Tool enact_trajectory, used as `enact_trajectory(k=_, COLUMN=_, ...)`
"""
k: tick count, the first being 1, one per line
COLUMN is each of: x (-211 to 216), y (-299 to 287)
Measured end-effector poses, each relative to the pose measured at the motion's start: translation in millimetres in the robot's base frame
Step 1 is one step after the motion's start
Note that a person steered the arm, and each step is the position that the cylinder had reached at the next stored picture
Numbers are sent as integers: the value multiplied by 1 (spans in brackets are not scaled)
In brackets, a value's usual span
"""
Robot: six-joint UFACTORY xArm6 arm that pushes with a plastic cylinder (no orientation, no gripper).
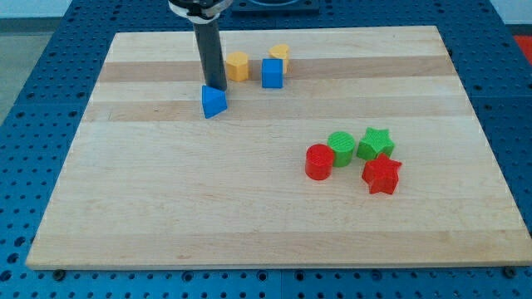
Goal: Push the blue triangle to the bottom right side of the blue cube
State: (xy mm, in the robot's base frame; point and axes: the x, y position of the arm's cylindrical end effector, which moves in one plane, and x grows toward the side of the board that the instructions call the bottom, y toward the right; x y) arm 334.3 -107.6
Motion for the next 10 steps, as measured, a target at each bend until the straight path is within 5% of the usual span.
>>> enact_trajectory(k=3, x=42, y=-47)
enact_trajectory(k=7, x=43, y=122)
enact_trajectory(k=10, x=62, y=125)
